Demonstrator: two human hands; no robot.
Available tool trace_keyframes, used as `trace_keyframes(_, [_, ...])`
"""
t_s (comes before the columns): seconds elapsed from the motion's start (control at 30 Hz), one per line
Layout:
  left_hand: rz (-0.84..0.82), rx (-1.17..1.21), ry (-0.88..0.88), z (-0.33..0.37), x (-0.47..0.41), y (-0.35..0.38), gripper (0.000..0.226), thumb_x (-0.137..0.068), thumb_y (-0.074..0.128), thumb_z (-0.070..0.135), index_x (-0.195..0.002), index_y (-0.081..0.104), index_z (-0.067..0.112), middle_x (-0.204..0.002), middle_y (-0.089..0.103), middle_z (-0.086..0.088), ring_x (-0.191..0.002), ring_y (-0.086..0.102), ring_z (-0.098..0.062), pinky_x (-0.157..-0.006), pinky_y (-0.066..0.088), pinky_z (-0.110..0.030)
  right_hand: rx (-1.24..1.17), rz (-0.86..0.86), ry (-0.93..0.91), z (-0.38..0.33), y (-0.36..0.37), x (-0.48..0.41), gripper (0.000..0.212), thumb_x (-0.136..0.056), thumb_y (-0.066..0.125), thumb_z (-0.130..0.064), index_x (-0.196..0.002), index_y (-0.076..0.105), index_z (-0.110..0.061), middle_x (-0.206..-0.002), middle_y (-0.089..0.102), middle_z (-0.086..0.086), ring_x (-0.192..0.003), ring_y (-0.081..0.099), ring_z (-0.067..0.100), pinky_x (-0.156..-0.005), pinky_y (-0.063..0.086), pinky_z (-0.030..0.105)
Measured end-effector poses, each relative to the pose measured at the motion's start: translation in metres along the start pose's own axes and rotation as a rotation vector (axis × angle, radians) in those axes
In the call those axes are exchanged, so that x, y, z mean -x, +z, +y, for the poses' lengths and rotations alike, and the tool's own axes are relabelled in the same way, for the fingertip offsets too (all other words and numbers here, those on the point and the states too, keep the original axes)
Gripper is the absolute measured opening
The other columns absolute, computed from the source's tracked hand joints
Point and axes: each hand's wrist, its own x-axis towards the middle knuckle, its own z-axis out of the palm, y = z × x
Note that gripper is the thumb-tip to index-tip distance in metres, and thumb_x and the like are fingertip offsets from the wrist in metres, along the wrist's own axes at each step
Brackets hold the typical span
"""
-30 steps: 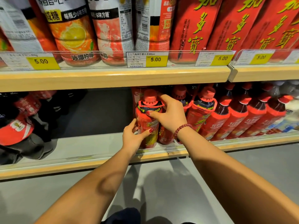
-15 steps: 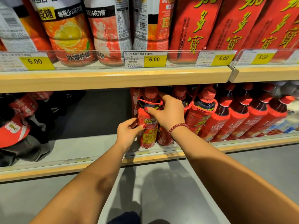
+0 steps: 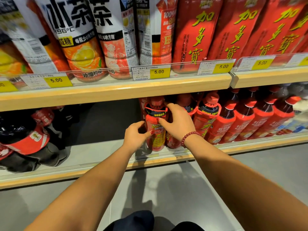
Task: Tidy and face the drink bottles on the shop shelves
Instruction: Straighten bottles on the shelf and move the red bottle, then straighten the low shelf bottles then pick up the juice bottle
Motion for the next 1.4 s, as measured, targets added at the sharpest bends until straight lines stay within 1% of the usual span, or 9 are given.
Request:
trace_keyframes(0.17, [-0.059,-0.350,-0.013,0.048,0.030,-0.023,0.060,-0.082,0.070,0.031,-0.136,0.049,0.018,-0.133,0.053,-0.011,-0.126,0.044,-0.027,-0.102,0.042,-0.041,0.171,-0.120,0.056,-0.007,-0.043,0.028,0.065,-0.084,0.060,-0.041,-0.141,0.038,-0.019,-0.141,0.047,0.004,-0.130,0.040,0.024,-0.101,0.040,0.040])
trace_keyframes(0.27, [-0.154,-0.589,-0.010,0.089,0.056,-0.038,0.059,-0.082,0.067,0.033,-0.135,0.044,0.023,-0.133,0.049,-0.010,-0.124,0.041,-0.030,-0.098,0.043,-0.041,0.365,-0.112,0.063,-0.015,-0.083,0.053,0.059,-0.081,0.060,-0.038,-0.134,0.048,-0.015,-0.135,0.052,0.009,-0.123,0.046,0.031,-0.098,0.040,0.042])
trace_keyframes(0.4, [-0.275,-0.786,0.126,0.155,0.090,-0.057,0.066,-0.083,0.065,0.036,-0.140,0.035,0.022,-0.136,0.045,-0.008,-0.126,0.038,-0.029,-0.102,0.039,-0.042,0.467,-0.211,0.177,-0.028,-0.155,0.085,0.059,-0.080,0.061,-0.048,-0.130,0.048,-0.021,-0.134,0.050,0.004,-0.123,0.043,0.028,-0.102,0.037,0.041])
trace_keyframes(0.5, [-0.358,-0.891,0.293,0.216,0.111,-0.068,0.070,-0.083,0.062,0.039,-0.143,0.031,0.022,-0.140,0.041,-0.006,-0.129,0.036,-0.028,-0.107,0.033,-0.041,0.462,-0.203,0.253,-0.040,-0.218,0.104,0.051,-0.080,0.060,-0.051,-0.122,0.050,-0.026,-0.130,0.049,0.001,-0.124,0.041,0.025,-0.104,0.033,0.038])
trace_keyframes(0.67, [-0.414,-0.956,0.520,0.328,0.142,-0.072,0.069,-0.083,0.060,0.035,-0.143,0.031,0.020,-0.143,0.039,-0.009,-0.132,0.033,-0.030,-0.108,0.031,-0.041,0.507,-0.159,0.351,-0.064,-0.329,0.138,0.052,-0.079,0.062,-0.049,-0.123,0.052,-0.023,-0.134,0.047,0.004,-0.125,0.040,0.028,-0.104,0.032,0.037])
trace_keyframes(0.8, [-0.434,-0.924,0.675,0.421,0.171,-0.062,0.066,-0.084,0.056,0.030,-0.144,0.031,0.018,-0.146,0.037,-0.010,-0.136,0.029,-0.030,-0.112,0.025,-0.041,0.553,-0.053,0.426,-0.077,-0.421,0.174,0.056,-0.077,0.066,-0.048,-0.121,0.055,-0.016,-0.126,0.055,0.007,-0.119,0.047,0.030,-0.101,0.036,0.038])
trace_keyframes(0.97, [-0.462,-0.904,0.835,0.513,0.210,-0.039,0.069,-0.082,0.059,0.036,-0.143,0.032,0.018,-0.145,0.038,-0.010,-0.136,0.030,-0.029,-0.111,0.026,-0.042,0.590,0.008,0.517,-0.077,-0.513,0.228,0.064,-0.080,0.063,-0.050,-0.131,0.048,-0.014,-0.134,0.051,0.010,-0.124,0.043,0.031,-0.103,0.034,0.040])
trace_keyframes(1.17, [-0.464,-0.946,1.065,0.591,0.249,0.001,0.062,-0.085,0.054,0.038,-0.141,0.036,0.016,-0.141,0.041,-0.011,-0.132,0.035,-0.029,-0.111,0.025,-0.041,0.590,0.057,0.603,-0.054,-0.592,0.282,0.066,-0.084,0.054,-0.054,-0.138,0.039,-0.018,-0.147,0.038,0.009,-0.135,0.031,0.030,-0.111,0.026,0.042])
trace_keyframes(1.4, [-0.461,-1.010,1.197,0.656,0.248,0.057,0.064,-0.081,0.056,0.040,-0.138,0.038,0.018,-0.141,0.041,-0.009,-0.131,0.036,-0.027,-0.108,0.027,-0.039,0.601,0.109,0.671,-0.010,-0.655,0.305,0.064,-0.084,0.055,-0.053,-0.136,0.041,-0.018,-0.146,0.038,0.009,-0.135,0.032,0.030,-0.111,0.026,0.040])
